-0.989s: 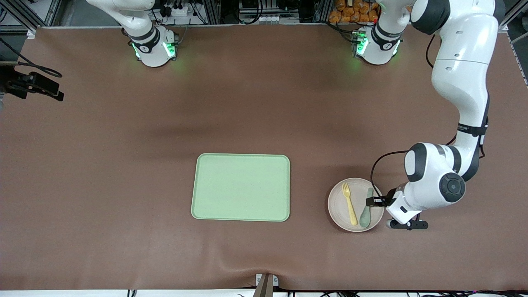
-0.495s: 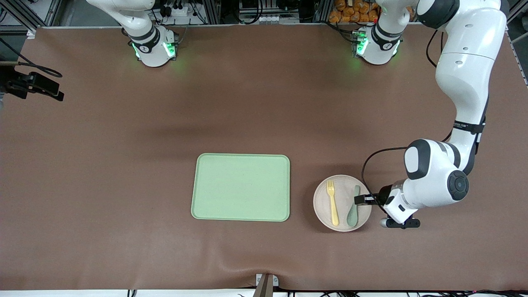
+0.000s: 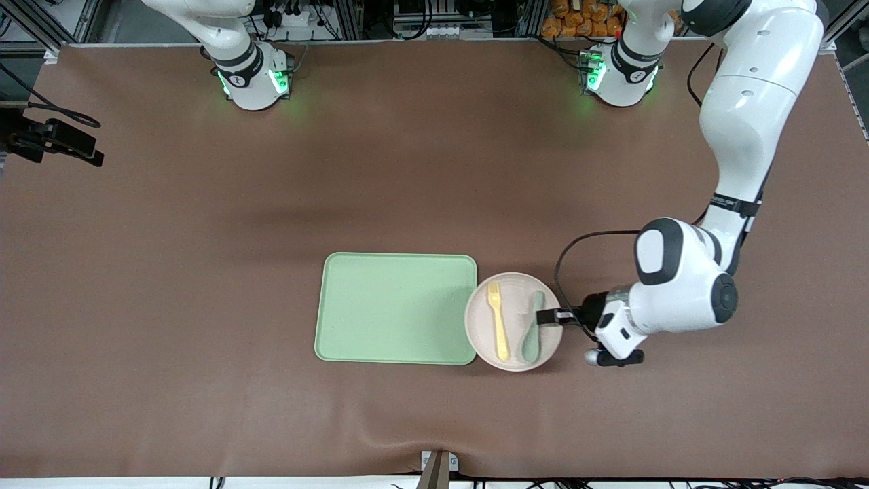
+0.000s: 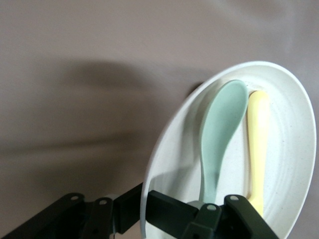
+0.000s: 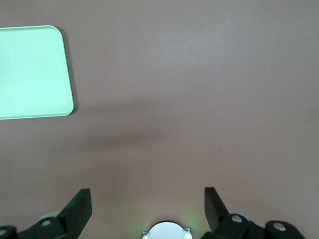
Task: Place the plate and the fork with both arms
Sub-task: 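Carry the plate with the left gripper onto the green tray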
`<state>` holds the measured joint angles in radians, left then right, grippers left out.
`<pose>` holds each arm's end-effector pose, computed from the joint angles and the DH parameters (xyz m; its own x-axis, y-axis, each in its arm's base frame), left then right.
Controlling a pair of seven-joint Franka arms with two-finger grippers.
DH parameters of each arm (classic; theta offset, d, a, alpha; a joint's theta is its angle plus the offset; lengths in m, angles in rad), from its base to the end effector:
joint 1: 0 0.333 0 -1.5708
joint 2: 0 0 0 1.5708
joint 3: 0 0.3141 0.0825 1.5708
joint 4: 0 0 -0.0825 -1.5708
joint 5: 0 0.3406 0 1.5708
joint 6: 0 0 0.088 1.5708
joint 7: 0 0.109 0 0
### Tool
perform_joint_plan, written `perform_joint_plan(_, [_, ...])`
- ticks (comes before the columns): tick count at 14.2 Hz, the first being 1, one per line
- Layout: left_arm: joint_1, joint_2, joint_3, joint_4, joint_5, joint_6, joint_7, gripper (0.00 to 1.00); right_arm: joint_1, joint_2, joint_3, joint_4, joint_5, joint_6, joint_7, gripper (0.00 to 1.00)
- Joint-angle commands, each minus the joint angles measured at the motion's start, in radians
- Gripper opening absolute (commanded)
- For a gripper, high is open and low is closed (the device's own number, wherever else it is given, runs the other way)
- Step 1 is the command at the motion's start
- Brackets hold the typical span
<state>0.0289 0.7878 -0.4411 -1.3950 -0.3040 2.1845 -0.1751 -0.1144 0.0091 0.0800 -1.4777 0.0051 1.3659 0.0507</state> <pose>0.6628 -0.2229 0.3008 0.9928 0.0306 -0.1160 0.0868 -0.8510 0.5179 0.4918 -0.0165 0.6383 0.9892 -0.0836 -0.1207 -0.0842 -0.9964 0.0003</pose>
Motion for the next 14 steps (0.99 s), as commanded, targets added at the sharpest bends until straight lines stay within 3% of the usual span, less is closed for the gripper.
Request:
perform_joint_plan(1, [-0.075,-0.007,-0.001,-0.003,-0.021,0.006,-0.091,0.0,-0.011,-0.006,0.006,-0.006,-0.008,-0.002,0.0,1.0])
perform_joint_plan(8, [-0.21,0.06,0.007,0.013,-0.017,0.236,-0.22,0.0,-0.013,-0.003,0.006,-0.006,-0.007,-0.002,0.0,1.0])
perform_joint_plan(14, [-0.368,0.106,0.133,0.027,-0.02,0.343,-0.268,0.0,-0.014,-0.001,0.004,-0.006,-0.001,-0.004,-0.003,1.0])
